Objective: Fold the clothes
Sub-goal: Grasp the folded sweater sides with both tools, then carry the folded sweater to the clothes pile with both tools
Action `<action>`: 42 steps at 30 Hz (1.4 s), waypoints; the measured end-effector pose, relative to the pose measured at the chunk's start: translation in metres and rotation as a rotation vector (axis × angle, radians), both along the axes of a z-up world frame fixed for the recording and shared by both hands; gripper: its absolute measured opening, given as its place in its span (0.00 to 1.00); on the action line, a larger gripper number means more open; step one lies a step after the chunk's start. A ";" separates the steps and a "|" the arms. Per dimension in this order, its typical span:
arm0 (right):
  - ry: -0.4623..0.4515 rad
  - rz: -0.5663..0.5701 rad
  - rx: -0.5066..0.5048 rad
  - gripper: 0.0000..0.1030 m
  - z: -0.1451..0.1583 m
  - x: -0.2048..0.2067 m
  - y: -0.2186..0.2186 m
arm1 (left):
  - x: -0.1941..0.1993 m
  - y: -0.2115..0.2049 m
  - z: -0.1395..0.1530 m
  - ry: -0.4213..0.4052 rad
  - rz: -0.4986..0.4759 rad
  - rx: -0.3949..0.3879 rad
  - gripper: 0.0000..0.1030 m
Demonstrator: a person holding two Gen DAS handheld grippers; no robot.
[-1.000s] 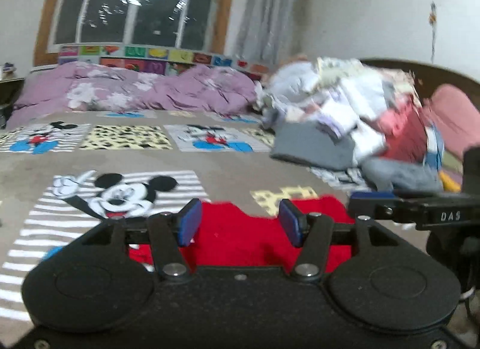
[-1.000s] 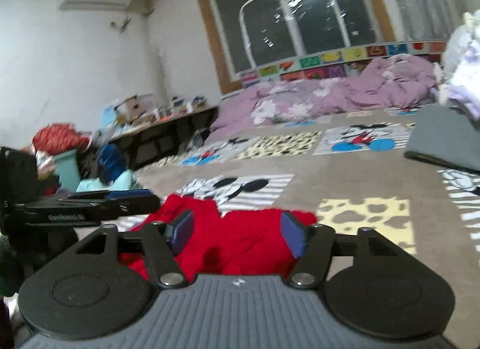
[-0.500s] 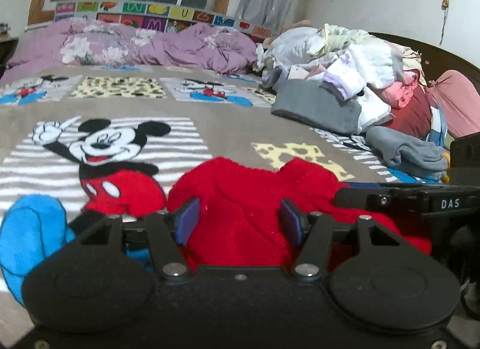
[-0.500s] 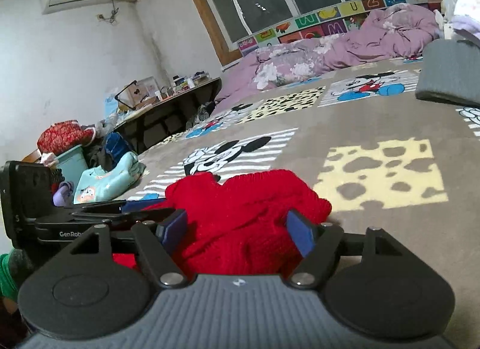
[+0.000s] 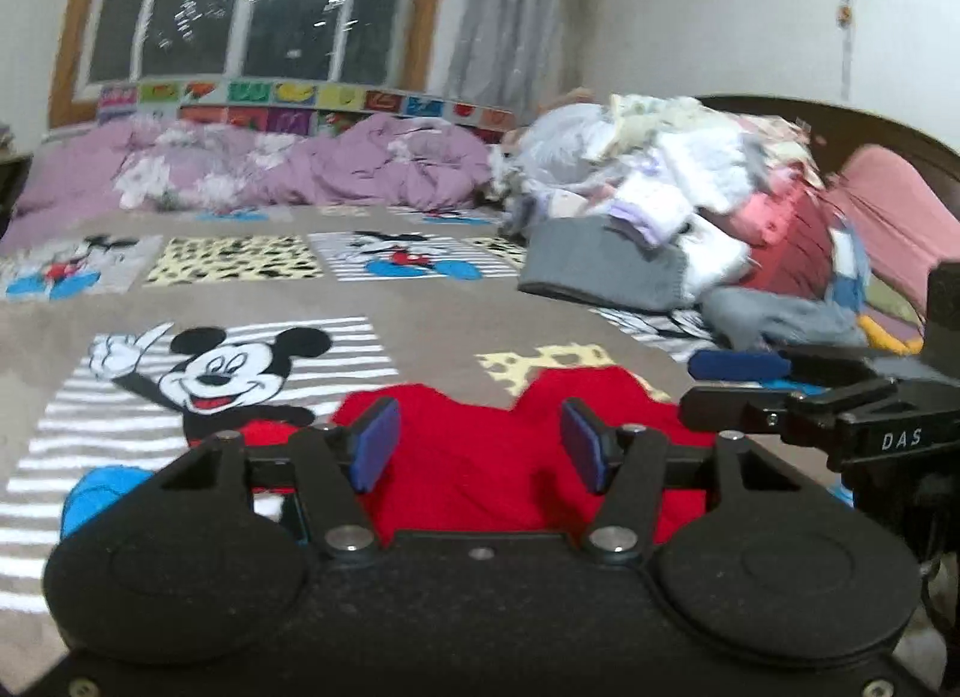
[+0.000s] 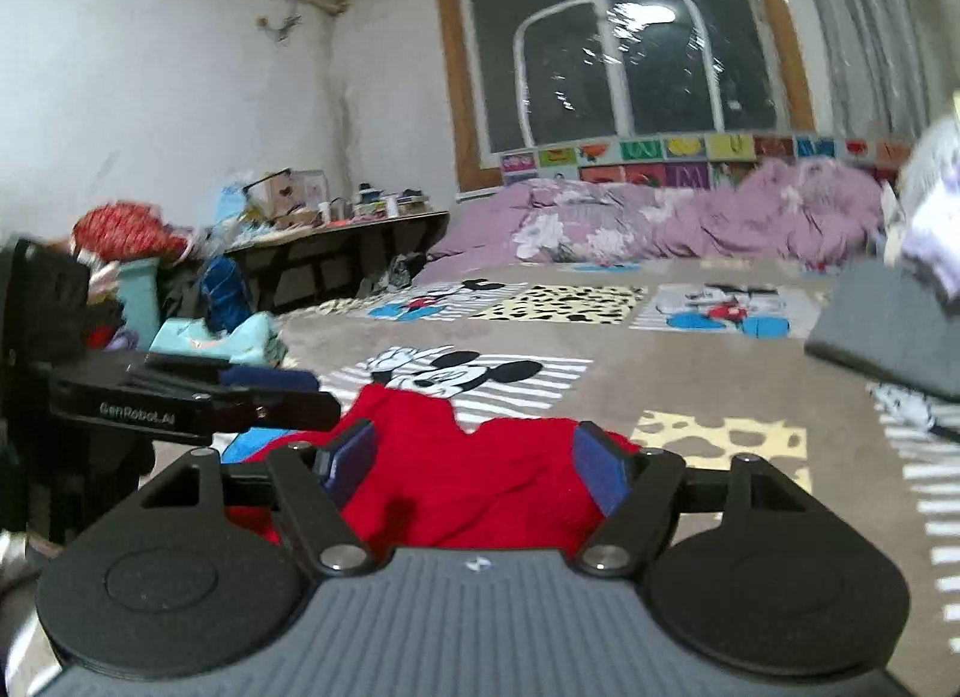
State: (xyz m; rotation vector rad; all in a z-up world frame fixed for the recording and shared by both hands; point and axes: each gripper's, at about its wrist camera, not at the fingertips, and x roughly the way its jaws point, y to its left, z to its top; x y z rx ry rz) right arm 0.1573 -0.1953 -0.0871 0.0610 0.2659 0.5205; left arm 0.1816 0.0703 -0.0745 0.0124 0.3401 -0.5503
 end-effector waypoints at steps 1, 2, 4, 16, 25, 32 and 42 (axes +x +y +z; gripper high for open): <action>-0.011 0.000 -0.019 0.66 0.000 -0.007 0.002 | -0.005 -0.002 -0.001 -0.006 -0.013 0.014 0.56; -0.023 -0.005 -0.034 0.64 0.000 -0.013 0.004 | -0.010 -0.005 -0.002 -0.007 -0.029 0.031 0.56; -0.038 -0.006 -0.066 0.59 -0.003 -0.021 0.008 | -0.018 -0.013 -0.007 -0.020 -0.053 0.081 0.56; 0.133 0.038 -0.081 0.61 -0.032 -0.004 0.012 | -0.015 -0.020 -0.037 0.056 -0.063 0.117 0.58; 0.182 0.044 -0.047 0.61 -0.034 0.003 0.011 | -0.016 -0.021 -0.041 0.074 -0.047 0.107 0.59; 0.197 -0.019 0.031 0.68 -0.020 -0.006 0.006 | -0.018 -0.010 -0.026 0.133 -0.016 0.058 0.67; 0.470 -0.171 0.560 0.81 -0.030 -0.007 -0.043 | -0.016 0.028 -0.008 0.355 0.165 -0.184 0.80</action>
